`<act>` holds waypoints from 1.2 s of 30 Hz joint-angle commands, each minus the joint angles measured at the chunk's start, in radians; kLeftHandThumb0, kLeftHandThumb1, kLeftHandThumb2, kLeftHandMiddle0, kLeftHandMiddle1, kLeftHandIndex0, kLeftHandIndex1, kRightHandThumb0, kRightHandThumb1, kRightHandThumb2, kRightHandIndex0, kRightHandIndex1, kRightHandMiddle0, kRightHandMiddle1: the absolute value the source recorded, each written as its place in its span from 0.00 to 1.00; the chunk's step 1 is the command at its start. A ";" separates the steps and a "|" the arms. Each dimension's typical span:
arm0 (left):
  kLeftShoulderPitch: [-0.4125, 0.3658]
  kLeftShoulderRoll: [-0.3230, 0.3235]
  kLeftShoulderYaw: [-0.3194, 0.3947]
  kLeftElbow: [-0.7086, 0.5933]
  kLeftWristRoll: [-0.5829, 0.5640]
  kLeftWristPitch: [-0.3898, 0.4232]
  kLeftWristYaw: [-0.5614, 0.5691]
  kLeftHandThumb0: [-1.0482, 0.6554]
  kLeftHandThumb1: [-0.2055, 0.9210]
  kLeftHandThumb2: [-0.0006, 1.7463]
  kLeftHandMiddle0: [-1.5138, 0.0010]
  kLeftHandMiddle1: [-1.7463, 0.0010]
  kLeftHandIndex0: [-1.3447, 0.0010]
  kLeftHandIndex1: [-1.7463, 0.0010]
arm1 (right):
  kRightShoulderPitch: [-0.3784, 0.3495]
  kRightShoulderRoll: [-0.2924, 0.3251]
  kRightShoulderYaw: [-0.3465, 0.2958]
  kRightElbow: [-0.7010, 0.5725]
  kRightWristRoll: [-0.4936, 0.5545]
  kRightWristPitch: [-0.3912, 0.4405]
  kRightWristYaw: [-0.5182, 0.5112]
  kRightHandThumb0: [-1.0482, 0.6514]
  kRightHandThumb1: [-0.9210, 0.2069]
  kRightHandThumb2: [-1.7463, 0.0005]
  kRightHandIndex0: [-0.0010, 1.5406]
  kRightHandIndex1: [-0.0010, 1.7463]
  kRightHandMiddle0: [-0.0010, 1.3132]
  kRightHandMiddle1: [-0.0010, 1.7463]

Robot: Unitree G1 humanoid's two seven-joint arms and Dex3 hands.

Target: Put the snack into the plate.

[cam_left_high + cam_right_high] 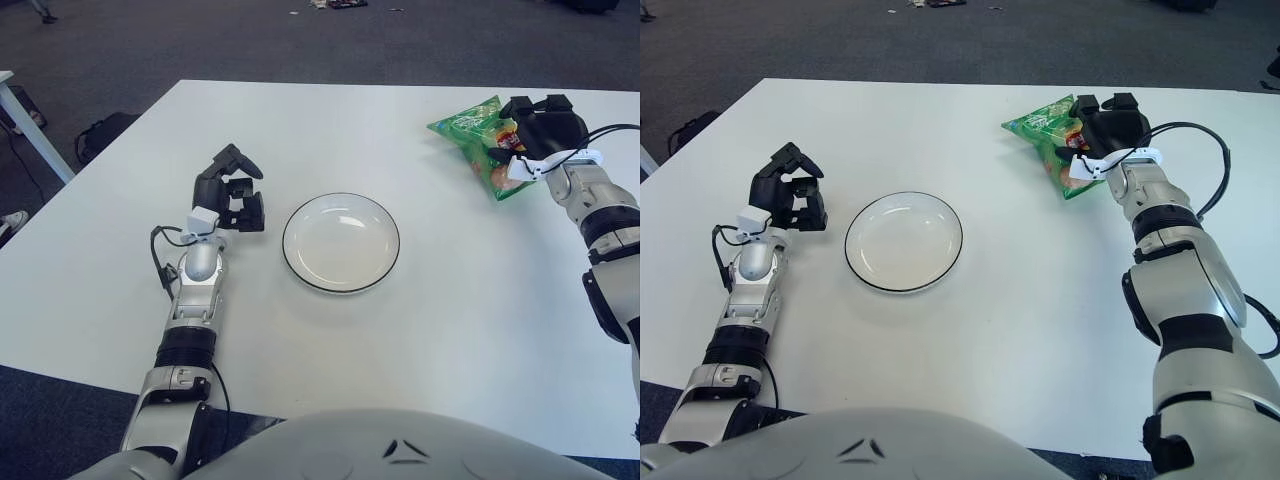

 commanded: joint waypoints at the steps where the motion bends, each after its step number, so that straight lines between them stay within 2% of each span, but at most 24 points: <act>1: 0.143 -0.046 -0.008 0.089 0.002 -0.004 0.011 0.28 0.30 0.88 0.05 0.00 0.42 0.00 | -0.031 0.034 -0.028 0.032 0.055 0.004 0.071 0.01 0.00 0.44 0.00 0.15 0.00 0.43; 10: 0.151 -0.051 -0.007 0.070 0.010 0.020 0.030 0.28 0.29 0.89 0.06 0.00 0.41 0.00 | -0.035 0.061 -0.043 0.063 0.102 0.032 0.136 0.00 0.00 0.41 0.00 0.06 0.00 0.34; 18: 0.156 -0.052 -0.011 0.057 -0.001 0.025 0.025 0.27 0.27 0.91 0.06 0.00 0.40 0.00 | -0.036 0.080 -0.038 0.060 0.111 0.041 0.154 0.00 0.00 0.40 0.00 0.04 0.00 0.30; 29: 0.162 -0.055 -0.015 0.050 -0.003 0.026 0.021 0.28 0.29 0.90 0.05 0.00 0.41 0.00 | -0.060 0.119 -0.044 0.059 0.134 0.102 0.201 0.03 0.00 0.39 0.00 0.02 0.00 0.28; 36: 0.165 -0.058 -0.017 0.045 -0.001 0.034 0.024 0.28 0.31 0.88 0.05 0.00 0.43 0.00 | -0.058 0.124 -0.041 0.056 0.141 0.095 0.210 0.04 0.00 0.39 0.00 0.00 0.00 0.23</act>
